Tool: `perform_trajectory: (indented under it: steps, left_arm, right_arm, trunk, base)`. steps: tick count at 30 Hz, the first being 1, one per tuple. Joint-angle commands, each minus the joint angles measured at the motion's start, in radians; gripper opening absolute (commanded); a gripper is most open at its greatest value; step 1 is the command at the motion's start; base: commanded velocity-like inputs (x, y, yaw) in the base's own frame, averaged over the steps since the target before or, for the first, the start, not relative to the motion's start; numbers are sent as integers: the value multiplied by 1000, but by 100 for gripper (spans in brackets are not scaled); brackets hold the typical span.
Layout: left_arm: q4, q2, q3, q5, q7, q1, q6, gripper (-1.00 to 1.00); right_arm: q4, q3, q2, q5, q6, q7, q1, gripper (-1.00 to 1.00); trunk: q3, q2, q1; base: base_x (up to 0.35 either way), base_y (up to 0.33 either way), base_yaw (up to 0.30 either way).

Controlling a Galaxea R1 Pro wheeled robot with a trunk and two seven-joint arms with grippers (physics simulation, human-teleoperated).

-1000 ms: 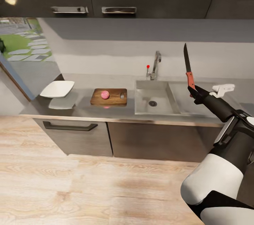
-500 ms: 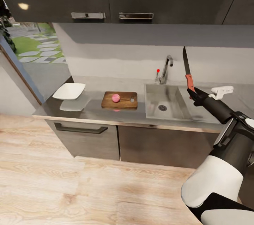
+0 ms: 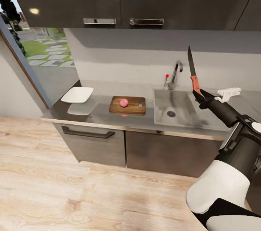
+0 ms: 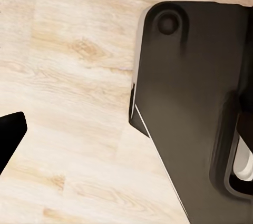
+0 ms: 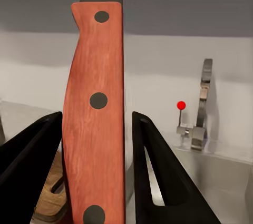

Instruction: In the kitchen, take the Vidalia onion out of the sink, dice it on the chopping board with the paring knife, put the diced onion into the bowl on the countertop, then place both the paring knife and the chopping board into the sink.

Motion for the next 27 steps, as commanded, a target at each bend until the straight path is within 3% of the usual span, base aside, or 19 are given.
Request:
perform_trajectory:
  steps: [1,13,27]
  left_arm:
    - [-1,1,-8,7,9,0,-2,100]
    - [0,1,-8,7,9,0,-2,100]
    - [1,1,-8,7,9,0,-2,100]
  right_arm:
    - [-2,-2,1,3,9,7,-2,-100]
    - [-2,-2,1,3,9,7,-2,-100]
    - [0,-2,1,3,9,7,-2,-100]
  trunk:
    - [0,-2,1]
    - [17,-2,1]
    - [27,-2,1]
  base:
    - [0,0,97]
    - [0,55,91]
    - [0,2,7]
